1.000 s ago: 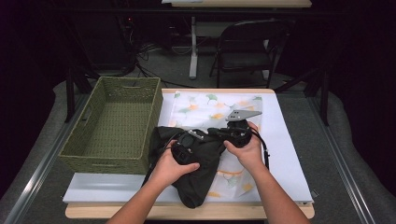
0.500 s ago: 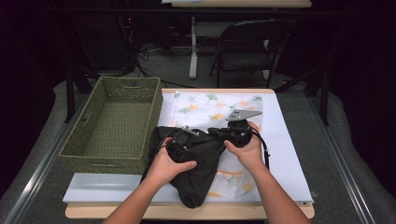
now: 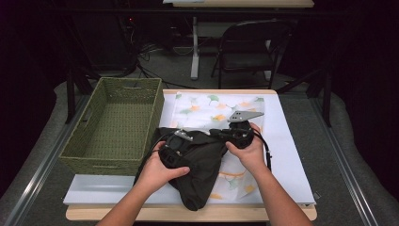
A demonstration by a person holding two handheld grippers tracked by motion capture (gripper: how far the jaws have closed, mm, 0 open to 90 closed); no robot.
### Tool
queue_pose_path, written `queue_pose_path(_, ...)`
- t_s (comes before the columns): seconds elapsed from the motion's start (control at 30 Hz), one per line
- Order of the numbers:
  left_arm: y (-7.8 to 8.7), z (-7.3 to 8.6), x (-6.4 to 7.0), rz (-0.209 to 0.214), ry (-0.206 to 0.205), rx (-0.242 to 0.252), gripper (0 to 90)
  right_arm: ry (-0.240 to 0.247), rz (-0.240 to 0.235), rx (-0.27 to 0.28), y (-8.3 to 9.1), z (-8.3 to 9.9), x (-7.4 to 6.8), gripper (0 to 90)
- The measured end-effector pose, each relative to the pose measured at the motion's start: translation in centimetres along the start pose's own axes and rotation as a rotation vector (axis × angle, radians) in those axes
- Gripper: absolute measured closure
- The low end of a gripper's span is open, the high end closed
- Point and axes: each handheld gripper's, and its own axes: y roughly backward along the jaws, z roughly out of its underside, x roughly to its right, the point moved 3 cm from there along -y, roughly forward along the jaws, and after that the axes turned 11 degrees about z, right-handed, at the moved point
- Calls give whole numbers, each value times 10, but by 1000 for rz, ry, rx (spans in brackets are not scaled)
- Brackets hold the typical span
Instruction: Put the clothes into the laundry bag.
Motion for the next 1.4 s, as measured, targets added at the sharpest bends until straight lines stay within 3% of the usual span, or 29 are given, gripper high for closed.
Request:
queue_pose_path(0.13, 0, 6, -5, 9, 20, 5, 233, 3, 2, 1, 0, 0, 0, 900)
queue_pose_path(0.23, -1, 9, -7, 28, 6, 4, 304, 6, 2, 2, 0, 0, 0, 900)
queue_pose_path(0.43, -7, 14, -8, 25, -4, 26, 405, 13, 2, -1, 0, 0, -2, 900)
queue_pose_path(0.53, -11, 15, -9, 5, -18, 27, 422, 18, 3, -1, 0, 0, -3, 900)
queue_pose_path(0.63, -16, 15, -9, -5, -5, 13, 421, 19, 0, -4, 0, 0, -4, 900)
queue_pose_path(0.87, -30, 14, -13, 43, 23, 21, 508, 19, -14, -9, -1, -1, -8, 900)
queue_pose_path(1.1, -31, 8, -10, 95, 33, 26, 666, 18, -41, 3, 3, -4, -13, 900)
queue_pose_path(1.4, -23, -12, -7, 54, 18, 81, 695, 34, -55, 21, 8, -8, -19, 900)
